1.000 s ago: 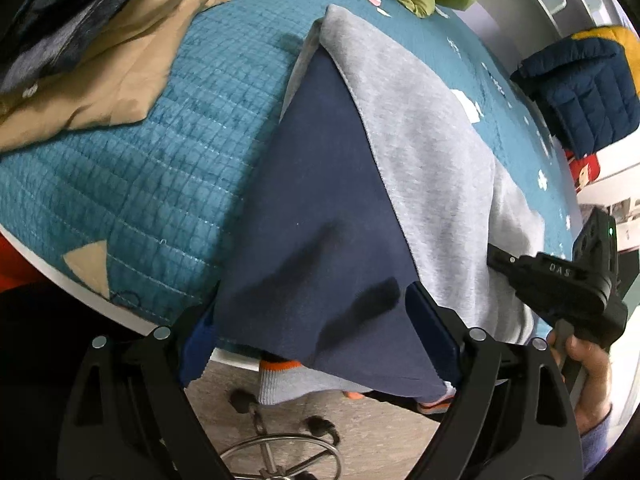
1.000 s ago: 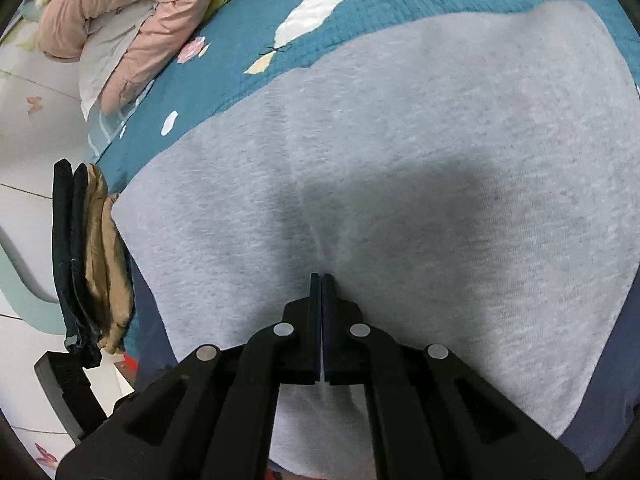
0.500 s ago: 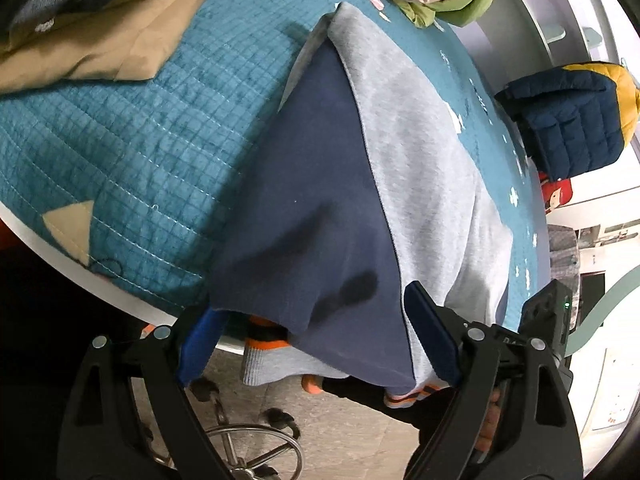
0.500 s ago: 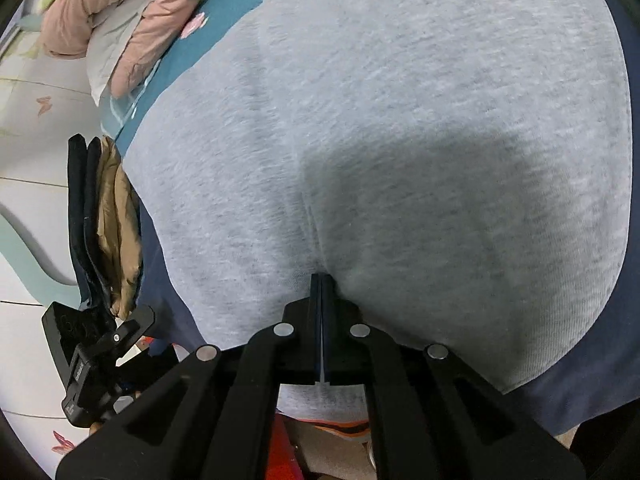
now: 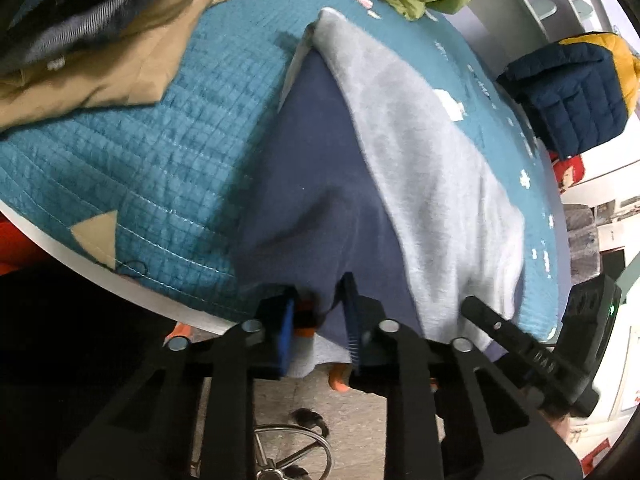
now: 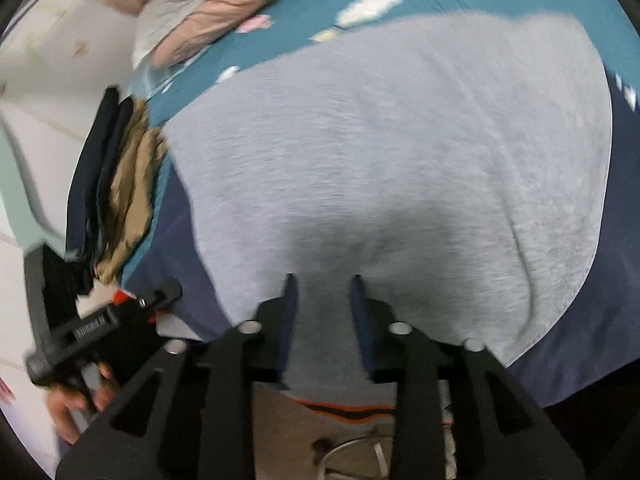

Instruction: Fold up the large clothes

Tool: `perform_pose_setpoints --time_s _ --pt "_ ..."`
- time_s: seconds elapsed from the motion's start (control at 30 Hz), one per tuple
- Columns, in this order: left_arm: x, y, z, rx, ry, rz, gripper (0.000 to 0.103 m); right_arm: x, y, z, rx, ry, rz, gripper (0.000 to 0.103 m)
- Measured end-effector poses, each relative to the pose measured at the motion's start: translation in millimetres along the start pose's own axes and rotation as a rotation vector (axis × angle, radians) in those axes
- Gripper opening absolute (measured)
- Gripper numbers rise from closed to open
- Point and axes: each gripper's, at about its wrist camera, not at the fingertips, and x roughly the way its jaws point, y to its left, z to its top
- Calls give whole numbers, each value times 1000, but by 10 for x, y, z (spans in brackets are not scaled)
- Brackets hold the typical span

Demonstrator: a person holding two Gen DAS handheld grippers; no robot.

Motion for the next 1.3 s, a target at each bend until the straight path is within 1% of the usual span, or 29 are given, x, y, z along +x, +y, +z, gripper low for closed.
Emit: perform_pose_setpoints --time_s 0.07,0.13,0.17,0.2,0.27,0.33,0.43,0.63,0.7,0.73,0.77,0.83,0.9,0.93,0.97,1.0,1.03,1.07,1.1,1.13,1.2,1.3 --pt "-103 -41 22 0 -20 -48 13 -41 199 -64 -81 -33 20 41" --pt "-163 -99 46 6 -26 -76 12 -69 412 -125 -172 -62 37 46" --pt "-181 -126 51 8 -28 -85 12 -80 533 -158 -225 -76 48 52" --pt "-202 -165 66 11 -30 -97 12 -83 624 -184 -257 -87 55 55" --pt "-233 -231 85 22 -36 -113 12 -90 747 -233 -298 -107 88 63" --pt "-249 -310 97 37 -35 -128 12 -22 837 -279 -322 -96 114 64" --pt "-275 -383 118 38 -31 -148 12 79 887 -313 -344 -100 99 64" --pt "-322 -574 114 61 -42 -159 12 217 951 -194 -294 -144 79 64" --pt "-319 -614 119 67 -41 -161 12 241 945 -141 -269 -148 79 57" --pt "-319 -634 118 71 -40 -160 12 260 947 -110 -262 -143 77 48" --pt "-321 -646 121 74 -40 -160 12 261 939 -80 -255 -144 71 33" --pt "-330 -698 124 90 -41 -159 13 226 879 -13 -225 -147 58 13" --pt "-364 -781 124 109 -53 -185 14 160 768 61 -167 -150 96 10" --pt "-421 -847 121 132 -63 -214 18 97 705 90 -140 -159 114 10" --pt "-476 -879 115 151 -73 -248 31 19 619 123 -98 -168 141 9" --pt "-564 -942 111 178 -94 -307 39 -60 544 136 -57 -176 166 9" --pt "-640 -980 108 196 -118 -340 51 -146 448 163 -10 -186 194 9" --pt "-704 -1024 108 213 -144 -355 57 -257 348 184 32 -207 220 9" --pt "-772 -1072 106 233 -177 -363 60 -366 264 204 63 -229 237 9" --pt "-821 -1116 105 245 -212 -351 64 -480 175 215 91 -252 248 9" --pt "-824 -1178 112 254 -240 -331 65 -700 -37 219 158 -297 261 9" --pt "-578 -1277 141 254 -205 -225 65 -943 -403 178 263 -348 260 9"
